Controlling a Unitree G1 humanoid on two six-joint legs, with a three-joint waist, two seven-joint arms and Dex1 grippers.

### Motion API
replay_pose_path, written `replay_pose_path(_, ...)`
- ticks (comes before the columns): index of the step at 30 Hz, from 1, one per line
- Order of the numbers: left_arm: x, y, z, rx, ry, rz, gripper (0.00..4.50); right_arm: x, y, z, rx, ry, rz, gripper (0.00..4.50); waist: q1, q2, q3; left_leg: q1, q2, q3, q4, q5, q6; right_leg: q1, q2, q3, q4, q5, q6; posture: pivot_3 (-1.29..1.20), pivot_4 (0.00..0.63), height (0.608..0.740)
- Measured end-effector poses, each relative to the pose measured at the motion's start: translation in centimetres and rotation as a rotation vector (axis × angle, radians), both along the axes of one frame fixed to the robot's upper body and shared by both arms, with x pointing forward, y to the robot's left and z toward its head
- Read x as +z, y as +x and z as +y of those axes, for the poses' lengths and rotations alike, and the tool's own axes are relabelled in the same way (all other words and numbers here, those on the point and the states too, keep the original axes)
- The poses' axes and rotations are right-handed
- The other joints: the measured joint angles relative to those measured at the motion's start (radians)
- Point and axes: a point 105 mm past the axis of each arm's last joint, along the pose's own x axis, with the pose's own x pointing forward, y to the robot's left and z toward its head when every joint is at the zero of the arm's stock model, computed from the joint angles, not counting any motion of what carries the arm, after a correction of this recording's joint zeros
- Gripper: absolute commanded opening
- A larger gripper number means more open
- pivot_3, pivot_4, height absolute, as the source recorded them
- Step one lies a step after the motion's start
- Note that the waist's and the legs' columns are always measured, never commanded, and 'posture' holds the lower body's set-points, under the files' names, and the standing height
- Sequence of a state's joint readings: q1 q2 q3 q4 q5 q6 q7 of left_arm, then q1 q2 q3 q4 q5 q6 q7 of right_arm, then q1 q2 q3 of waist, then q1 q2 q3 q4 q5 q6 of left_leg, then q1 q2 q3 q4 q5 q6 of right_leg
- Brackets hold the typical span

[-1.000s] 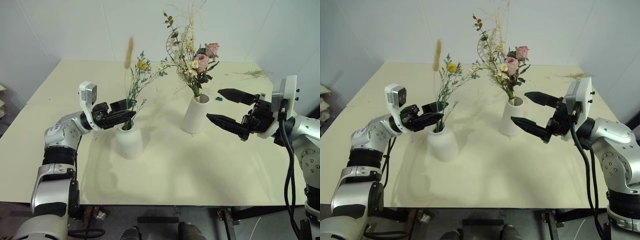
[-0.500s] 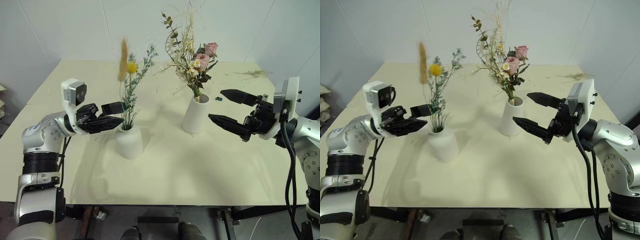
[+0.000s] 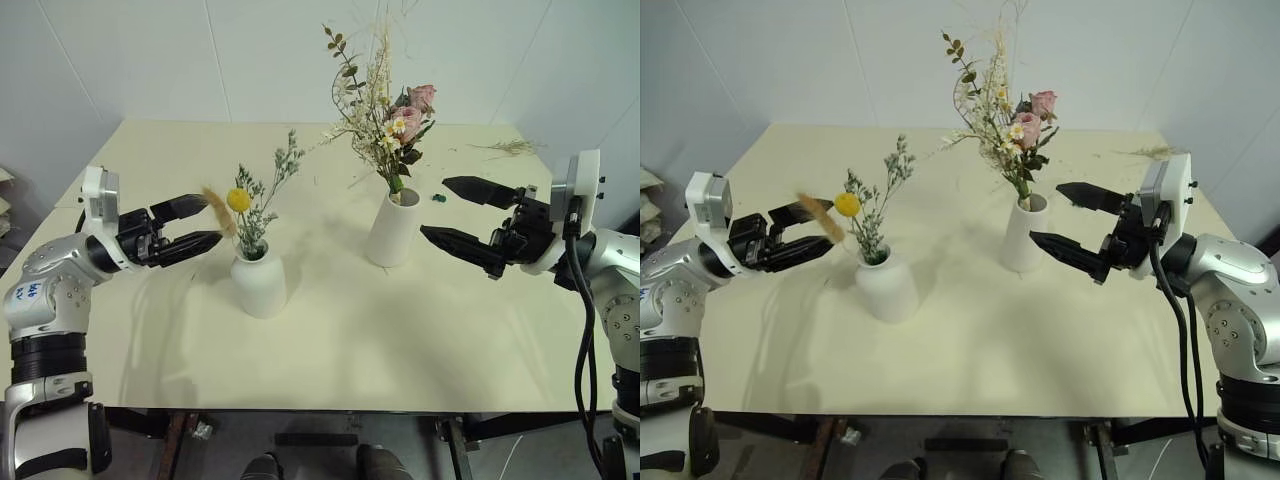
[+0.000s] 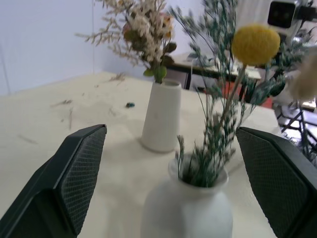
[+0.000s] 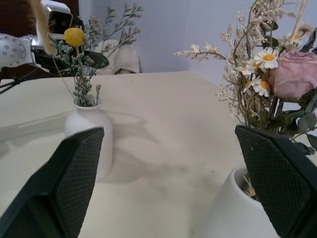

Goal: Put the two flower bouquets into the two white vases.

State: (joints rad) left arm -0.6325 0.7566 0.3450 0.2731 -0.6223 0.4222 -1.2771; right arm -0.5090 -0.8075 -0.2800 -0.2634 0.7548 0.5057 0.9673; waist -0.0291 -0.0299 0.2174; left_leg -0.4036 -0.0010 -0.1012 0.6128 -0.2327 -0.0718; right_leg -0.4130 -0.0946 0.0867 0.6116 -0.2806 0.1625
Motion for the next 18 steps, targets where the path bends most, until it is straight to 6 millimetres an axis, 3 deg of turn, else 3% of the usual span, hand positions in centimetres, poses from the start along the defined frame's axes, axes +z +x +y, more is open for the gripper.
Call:
replay_pose_path(6,-0.1,-0.9,1.7,0.113,0.131,0.008,4.46,-1.8,-0.6,-1.8,-0.038,-0.074,0.066,4.5,0.0,0.0,0.0,0.0,0.0,0.0,0.0,0.0,0.0,0.0,0.0,0.0,0.0,0.0,0.0,0.0,0.15,0.74)
replay_pose_path(11,-0.3,-2.2,1.4,0.067,0.168,0.004,4.46,-3.4,-1.0,-2.8,-0.057,-0.11,0.103,4.5,0.0,0.0,0.0,0.001,0.0,0.001,0.0,0.0,0.0,0.001,0.0,0.0,0.0,0.0,-0.001,0.0,0.15,0.74)
replay_pose_path(18,-0.7,-3.4,1.5,-0.011,0.177,-0.009,4.46,-4.0,-1.2,-2.9,-0.064,-0.133,0.1,4.5,-0.002,0.0,0.0,0.001,0.001,0.001,0.0,0.0,0.0,0.001,0.0,0.0,0.0,-0.001,-0.002,0.0,0.15,0.74)
